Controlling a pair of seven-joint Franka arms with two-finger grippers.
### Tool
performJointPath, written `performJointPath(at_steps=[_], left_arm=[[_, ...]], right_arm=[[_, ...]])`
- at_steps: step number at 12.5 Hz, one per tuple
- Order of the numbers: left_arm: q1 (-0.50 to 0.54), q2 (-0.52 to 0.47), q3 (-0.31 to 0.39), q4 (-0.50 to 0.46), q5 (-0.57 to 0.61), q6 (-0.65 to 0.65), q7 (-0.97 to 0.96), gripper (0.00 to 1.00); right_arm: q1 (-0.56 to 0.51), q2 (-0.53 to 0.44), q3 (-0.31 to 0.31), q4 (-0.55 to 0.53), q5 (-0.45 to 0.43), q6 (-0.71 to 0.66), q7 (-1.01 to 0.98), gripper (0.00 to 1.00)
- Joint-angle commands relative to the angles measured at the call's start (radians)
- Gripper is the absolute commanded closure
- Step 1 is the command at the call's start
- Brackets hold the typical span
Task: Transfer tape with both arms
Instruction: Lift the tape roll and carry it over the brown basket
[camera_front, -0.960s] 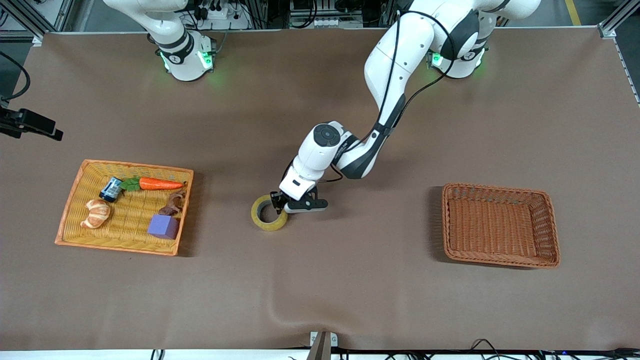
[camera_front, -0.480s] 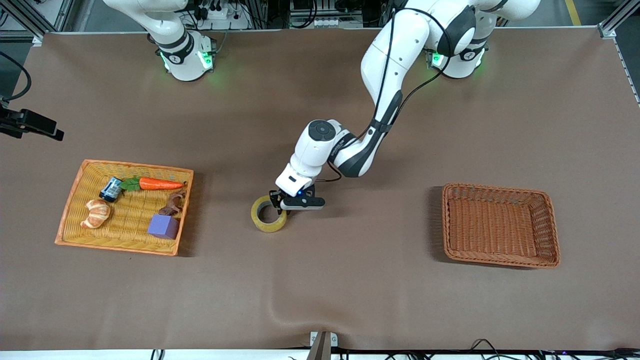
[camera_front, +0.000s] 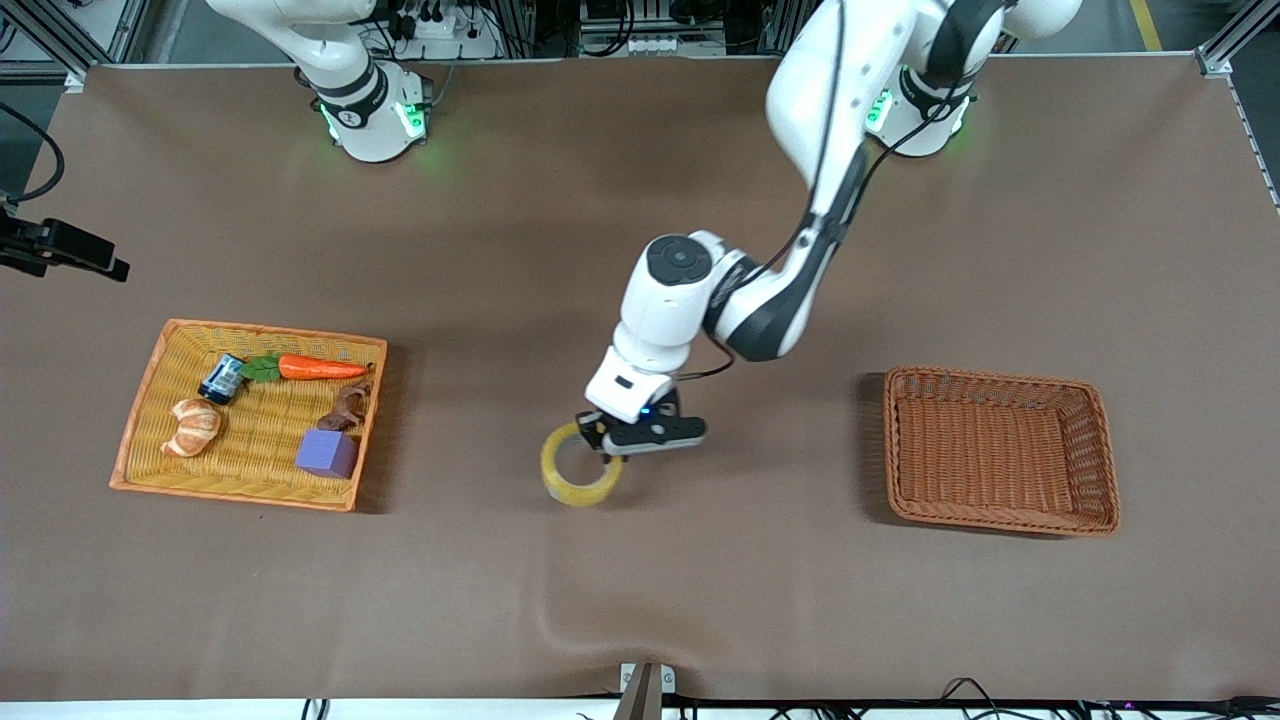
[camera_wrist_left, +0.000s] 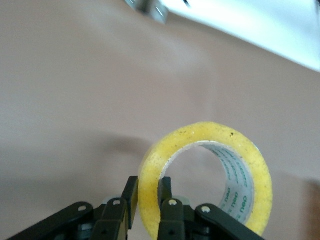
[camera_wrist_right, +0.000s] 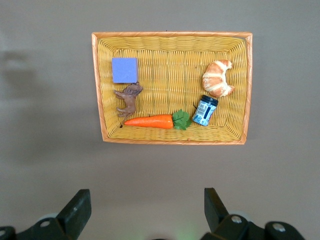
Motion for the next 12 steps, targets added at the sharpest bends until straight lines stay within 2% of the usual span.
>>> performJointPath(at_steps=[1, 3, 5, 8, 10, 12], left_arm=[[0.054, -0.179, 0.01, -0.115, 0.03, -0.157, 0.007, 1.0], [0.138, -0.311, 0.003, -0.259, 0.03, -0.208, 0.121, 1.0], [0.216, -0.389, 0.001, -0.367, 0.021, -0.24, 0.301, 1.0], [0.381, -0.426, 0.006, -0.411, 0.031, -0.436, 0.549, 1.0], [0.529, -0.46, 0.003, -0.486, 0.034, -0.438, 0.733, 1.0], [0.618, -0.445, 0.003, -0.501, 0.034, -0.427, 0.845, 1.0]], right_arm=[[-0.016, -0.014, 0.014, -0.016, 0.004, 0.002, -0.011, 0.0], [-0.016, -0.014, 0.014, -0.016, 0.003, 0.003, -0.012, 0.0], [-0.016, -0.013, 0.014, -0.017, 0.003, 0.003, -0.011, 0.0], [-0.015, -0.014, 0.014, -0.017, 0.001, 0.003, -0.012, 0.0], [-0.015, -0.014, 0.018, -0.019, -0.004, 0.003, -0.011, 0.0], [-0.015, -0.014, 0.018, -0.019, -0.005, 0.003, -0.011, 0.0]])
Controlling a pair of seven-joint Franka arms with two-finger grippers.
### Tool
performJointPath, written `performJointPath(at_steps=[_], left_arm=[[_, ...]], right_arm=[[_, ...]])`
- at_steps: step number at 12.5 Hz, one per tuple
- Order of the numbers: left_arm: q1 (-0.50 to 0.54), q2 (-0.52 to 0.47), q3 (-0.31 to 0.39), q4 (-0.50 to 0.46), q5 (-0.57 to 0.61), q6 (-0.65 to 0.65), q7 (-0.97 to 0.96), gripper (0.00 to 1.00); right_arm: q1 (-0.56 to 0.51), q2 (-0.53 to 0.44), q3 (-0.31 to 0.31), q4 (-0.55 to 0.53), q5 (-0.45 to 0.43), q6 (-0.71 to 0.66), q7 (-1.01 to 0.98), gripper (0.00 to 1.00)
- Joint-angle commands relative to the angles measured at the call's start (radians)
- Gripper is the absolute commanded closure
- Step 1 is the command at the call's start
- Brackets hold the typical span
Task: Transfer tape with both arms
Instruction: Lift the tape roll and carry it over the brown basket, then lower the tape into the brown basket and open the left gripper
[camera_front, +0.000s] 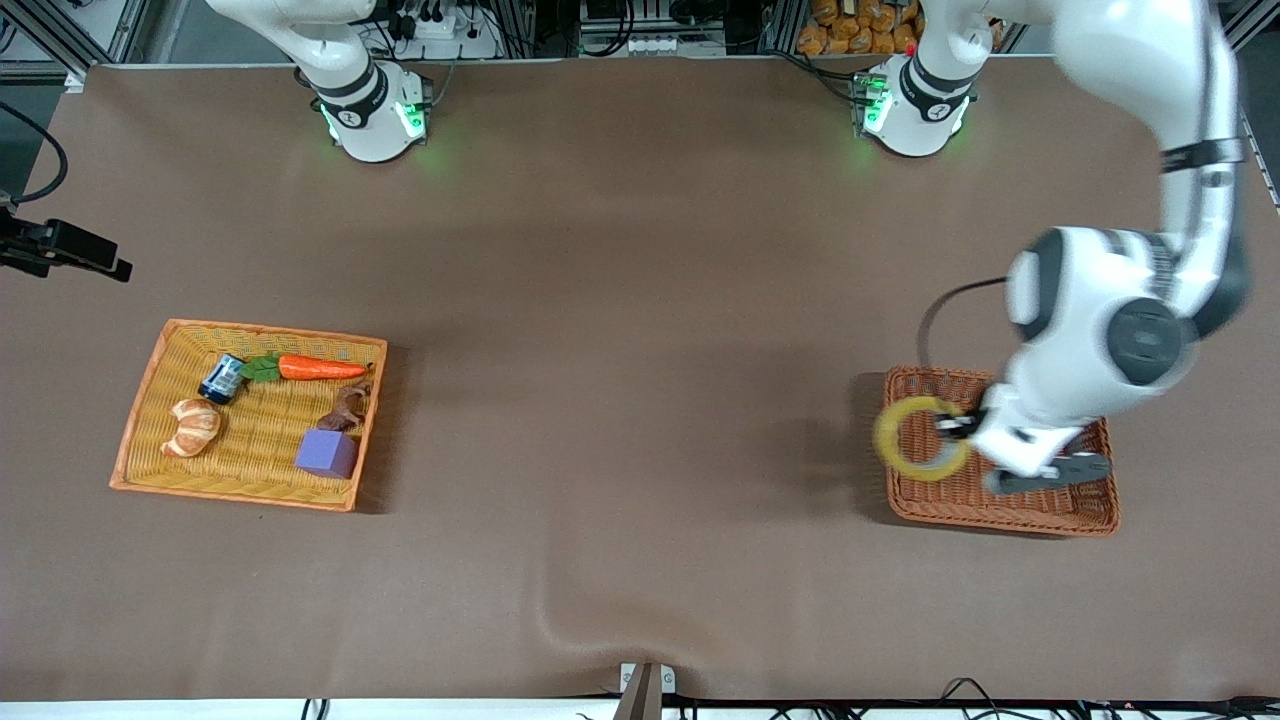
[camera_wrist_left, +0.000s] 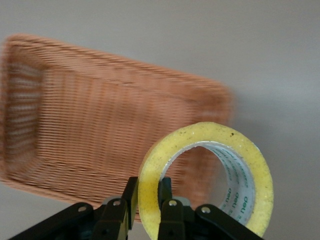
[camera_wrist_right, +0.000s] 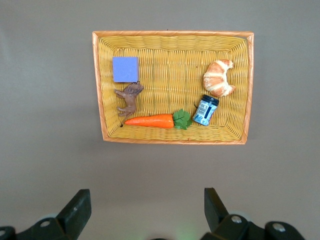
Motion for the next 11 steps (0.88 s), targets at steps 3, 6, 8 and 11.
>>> performJointPath(at_steps=[3, 6, 8, 11], left_arm=[[0.12, -0.014, -0.024, -0.113, 0.017, 0.13, 0.179, 1.0], [0.128, 0.013, -0.025, -0.154, 0.012, 0.25, 0.197, 1.0], [0.123, 0.018, -0.024, -0.136, 0.012, 0.25, 0.196, 0.64], [0.125, -0.032, -0.019, -0.107, 0.022, 0.236, 0.214, 0.0]], right_arm=[[-0.014, -0.016, 0.014, -0.025, -0.004, 0.005, -0.01, 0.0], [-0.014, -0.016, 0.014, -0.025, -0.004, 0.006, -0.01, 0.0], [-0.014, -0.016, 0.014, -0.025, -0.004, 0.006, -0.01, 0.0], [-0.014, -0.016, 0.014, -0.025, -0.004, 0.008, -0.01, 0.0]])
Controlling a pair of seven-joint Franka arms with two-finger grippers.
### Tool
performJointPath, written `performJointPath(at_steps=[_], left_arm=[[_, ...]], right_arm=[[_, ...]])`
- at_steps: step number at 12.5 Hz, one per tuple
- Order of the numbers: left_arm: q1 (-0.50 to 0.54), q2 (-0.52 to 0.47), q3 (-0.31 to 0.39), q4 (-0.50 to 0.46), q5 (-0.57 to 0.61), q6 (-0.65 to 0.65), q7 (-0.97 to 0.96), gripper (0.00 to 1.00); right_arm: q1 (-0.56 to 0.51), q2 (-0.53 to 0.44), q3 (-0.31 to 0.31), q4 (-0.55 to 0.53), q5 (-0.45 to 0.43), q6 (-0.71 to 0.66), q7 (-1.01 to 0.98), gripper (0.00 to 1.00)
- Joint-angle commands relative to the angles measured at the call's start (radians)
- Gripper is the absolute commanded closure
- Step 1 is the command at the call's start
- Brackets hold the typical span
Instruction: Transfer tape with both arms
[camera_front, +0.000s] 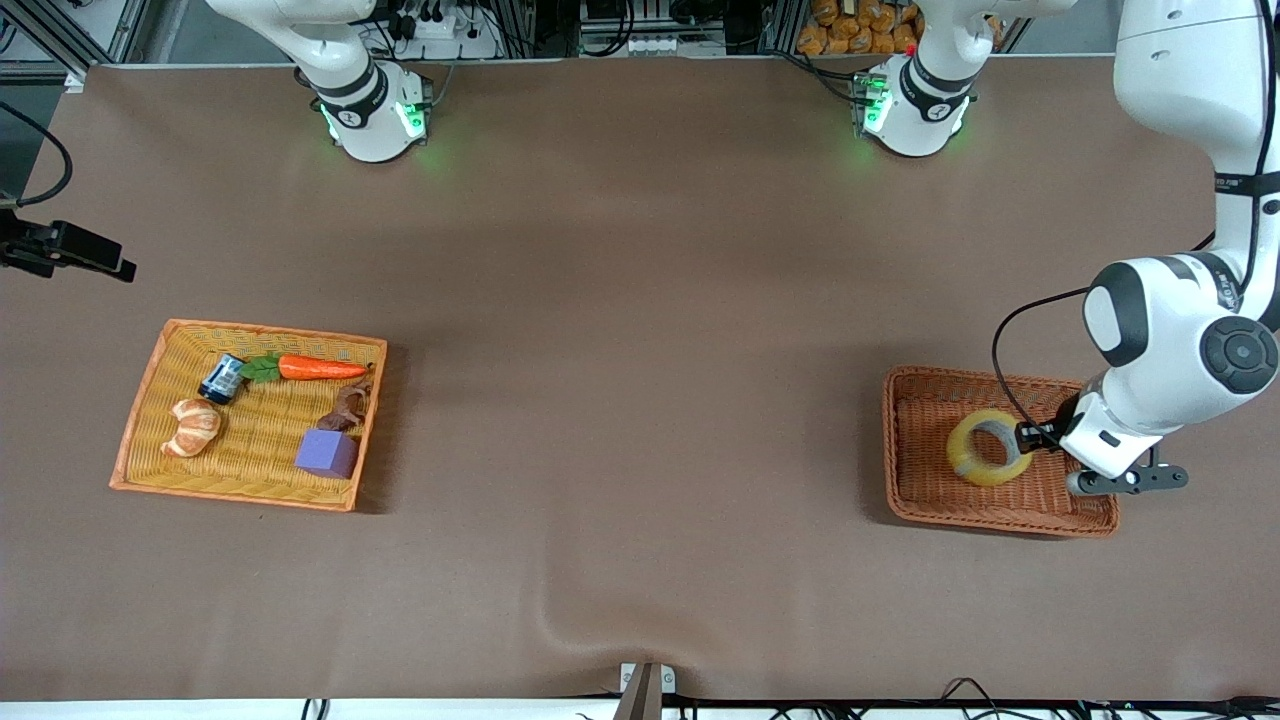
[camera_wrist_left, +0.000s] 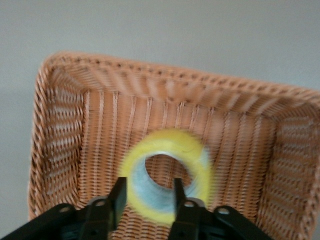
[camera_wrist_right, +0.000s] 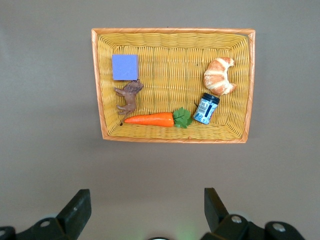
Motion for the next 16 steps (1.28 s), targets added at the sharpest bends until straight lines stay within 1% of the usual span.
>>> performJointPath(at_steps=[1, 4, 6, 7, 9, 11, 12, 14, 15, 16], left_arm=[[0.003, -0.081, 0.004, 0.033, 0.022, -0.042, 0.039, 0.0], [0.011, -0.16, 0.004, 0.139, 0.02, -0.231, 0.041, 0.0], [0.005, -0.197, 0.001, 0.24, 0.018, -0.424, 0.026, 0.0], [0.0, -0.207, -0.002, 0.28, 0.02, -0.492, 0.012, 0.0], [0.008, -0.281, -0.001, 0.285, 0.02, -0.556, -0.002, 0.0], [0.005, -0.331, -0.001, 0.288, 0.02, -0.658, -0.002, 0.0], [0.014, -0.367, -0.019, 0.284, 0.011, -0.681, -0.005, 0.0], [0.138, -0.408, -0.176, 0.273, 0.012, -0.749, -0.005, 0.0], [0.137, -0.434, -0.186, 0.238, 0.018, -0.764, -0.01, 0.0], [0.135, -0.44, -0.185, 0.229, 0.018, -0.763, -0.01, 0.0]], right_arm=[[-0.014, -0.016, 0.013, -0.016, -0.004, 0.007, -0.01, 0.0], [-0.014, -0.016, 0.013, -0.016, -0.004, 0.007, -0.01, 0.0], [-0.014, -0.016, 0.013, -0.016, -0.004, 0.007, -0.01, 0.0], [-0.014, -0.016, 0.013, -0.016, -0.004, 0.007, -0.01, 0.0], [-0.013, -0.016, 0.013, -0.016, -0.004, 0.007, -0.01, 0.0], [-0.013, -0.016, 0.013, -0.016, -0.004, 0.007, -0.01, 0.0], [-0.013, -0.016, 0.013, -0.016, -0.004, 0.007, -0.01, 0.0], [-0.013, -0.016, 0.013, -0.016, -0.004, 0.007, -0.01, 0.0], [-0.013, -0.016, 0.013, -0.015, -0.004, 0.007, -0.01, 0.0], [-0.011, -0.016, 0.015, -0.016, -0.004, 0.007, -0.01, 0.0]])
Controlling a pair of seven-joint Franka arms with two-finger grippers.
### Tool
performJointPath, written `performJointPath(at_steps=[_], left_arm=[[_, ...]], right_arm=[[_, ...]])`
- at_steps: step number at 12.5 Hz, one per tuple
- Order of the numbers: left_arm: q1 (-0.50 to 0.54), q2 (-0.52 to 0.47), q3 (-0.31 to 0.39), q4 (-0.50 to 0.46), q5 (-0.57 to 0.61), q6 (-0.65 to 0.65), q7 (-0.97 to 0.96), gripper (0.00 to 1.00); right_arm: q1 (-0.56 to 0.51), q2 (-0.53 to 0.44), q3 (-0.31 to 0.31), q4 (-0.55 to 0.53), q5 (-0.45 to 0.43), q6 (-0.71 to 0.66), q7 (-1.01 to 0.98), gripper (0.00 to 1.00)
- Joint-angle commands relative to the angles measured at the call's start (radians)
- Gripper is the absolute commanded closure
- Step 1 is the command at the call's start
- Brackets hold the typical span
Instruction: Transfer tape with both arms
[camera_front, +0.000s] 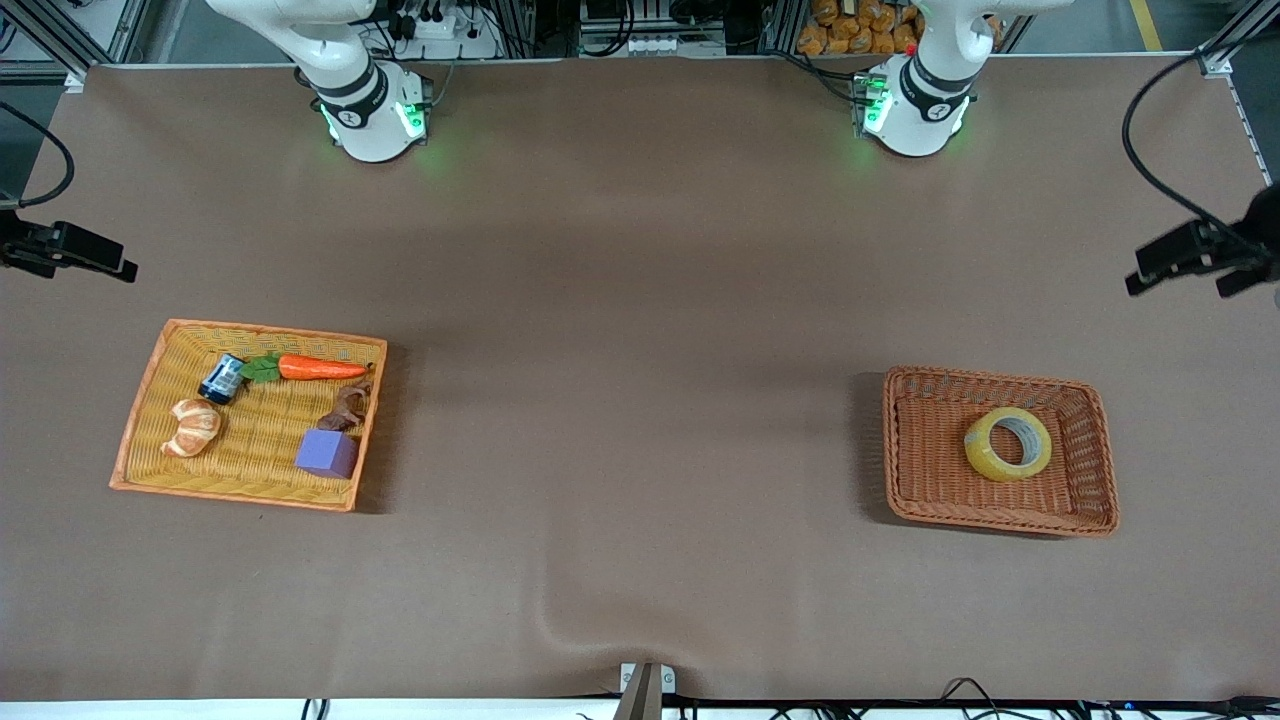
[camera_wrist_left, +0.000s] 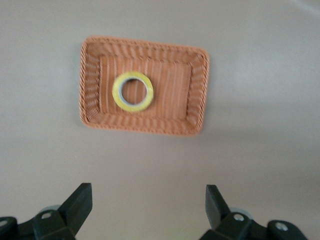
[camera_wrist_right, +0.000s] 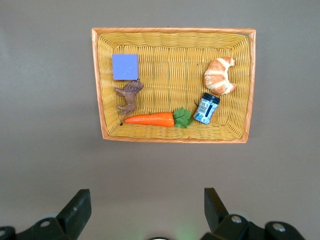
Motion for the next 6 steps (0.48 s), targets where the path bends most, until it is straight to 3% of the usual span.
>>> performJointPath(at_steps=[1, 6], left_arm=[[0.023, -0.044, -0.026, -0.051, 0.02, -0.009, -0.007, 0.0], [0.024, -0.033, -0.029, -0.028, 0.044, -0.023, 0.008, 0.0]], right_arm=[[-0.011, -0.016, 0.014, -0.014, -0.004, 0.006, -0.01, 0.0], [-0.011, -0.016, 0.014, -0.014, -0.004, 0.004, -0.01, 0.0]])
